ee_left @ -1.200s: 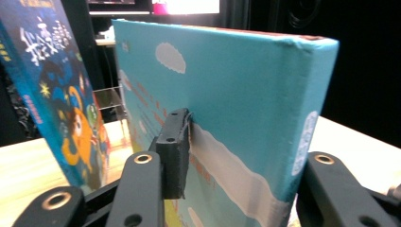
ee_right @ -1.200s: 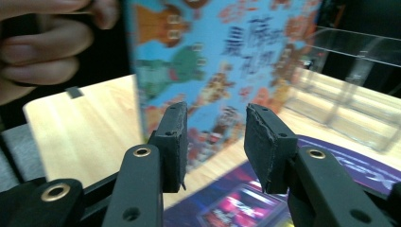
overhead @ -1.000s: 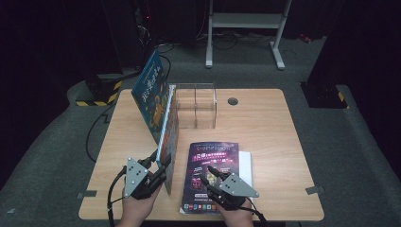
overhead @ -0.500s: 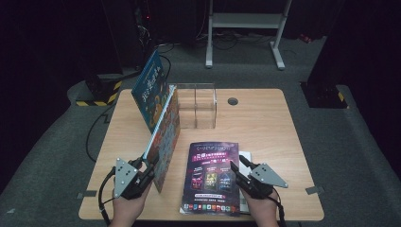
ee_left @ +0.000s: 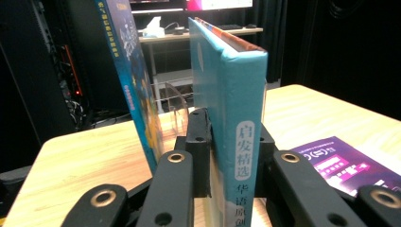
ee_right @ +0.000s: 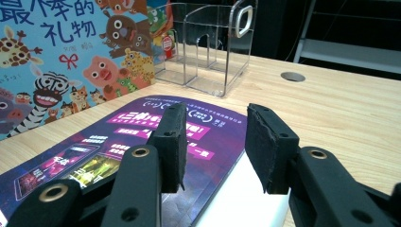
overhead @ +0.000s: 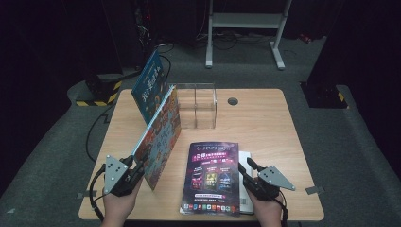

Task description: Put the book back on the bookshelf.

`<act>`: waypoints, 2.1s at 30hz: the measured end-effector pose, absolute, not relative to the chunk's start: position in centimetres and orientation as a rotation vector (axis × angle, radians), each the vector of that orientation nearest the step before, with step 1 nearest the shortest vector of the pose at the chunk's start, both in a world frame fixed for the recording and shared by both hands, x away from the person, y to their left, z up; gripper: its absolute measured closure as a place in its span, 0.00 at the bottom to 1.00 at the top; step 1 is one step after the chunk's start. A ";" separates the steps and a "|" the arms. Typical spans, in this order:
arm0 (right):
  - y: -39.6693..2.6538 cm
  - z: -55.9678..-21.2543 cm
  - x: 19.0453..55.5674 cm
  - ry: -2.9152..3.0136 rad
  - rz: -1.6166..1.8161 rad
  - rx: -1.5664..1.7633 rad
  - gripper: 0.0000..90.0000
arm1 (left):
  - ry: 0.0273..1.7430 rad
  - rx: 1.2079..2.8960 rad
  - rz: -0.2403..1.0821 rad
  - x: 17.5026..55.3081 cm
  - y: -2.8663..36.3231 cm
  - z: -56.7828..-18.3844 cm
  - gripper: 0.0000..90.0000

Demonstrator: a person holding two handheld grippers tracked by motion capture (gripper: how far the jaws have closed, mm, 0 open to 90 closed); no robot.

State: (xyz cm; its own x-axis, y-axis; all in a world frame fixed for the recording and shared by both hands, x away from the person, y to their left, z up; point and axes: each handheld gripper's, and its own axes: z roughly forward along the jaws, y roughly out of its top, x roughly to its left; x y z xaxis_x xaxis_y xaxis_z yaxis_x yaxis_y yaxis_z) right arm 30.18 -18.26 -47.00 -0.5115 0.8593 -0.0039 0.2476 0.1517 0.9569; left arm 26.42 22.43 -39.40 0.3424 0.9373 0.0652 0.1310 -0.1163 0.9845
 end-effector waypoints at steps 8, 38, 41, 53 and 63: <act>-18.7 -47.1 30.1 1.849 1.381 1.079 0.65 | 1.002 1.555 0.951 26.7 23.2 -39.2 0.87; -18.6 -47.3 30.1 1.853 1.397 1.090 0.65 | 0.973 1.527 0.916 27.3 23.9 -39.4 0.86; -18.6 -47.3 30.1 1.851 1.397 1.087 0.65 | 0.983 1.510 0.926 27.4 23.8 -39.4 0.88; -18.4 -47.3 30.1 1.856 1.398 1.077 0.65 | 0.976 1.499 0.921 27.7 24.0 -39.6 0.88; -18.4 -47.3 30.0 1.858 1.400 1.080 0.65 | 0.972 1.509 0.940 27.9 23.7 -39.7 0.85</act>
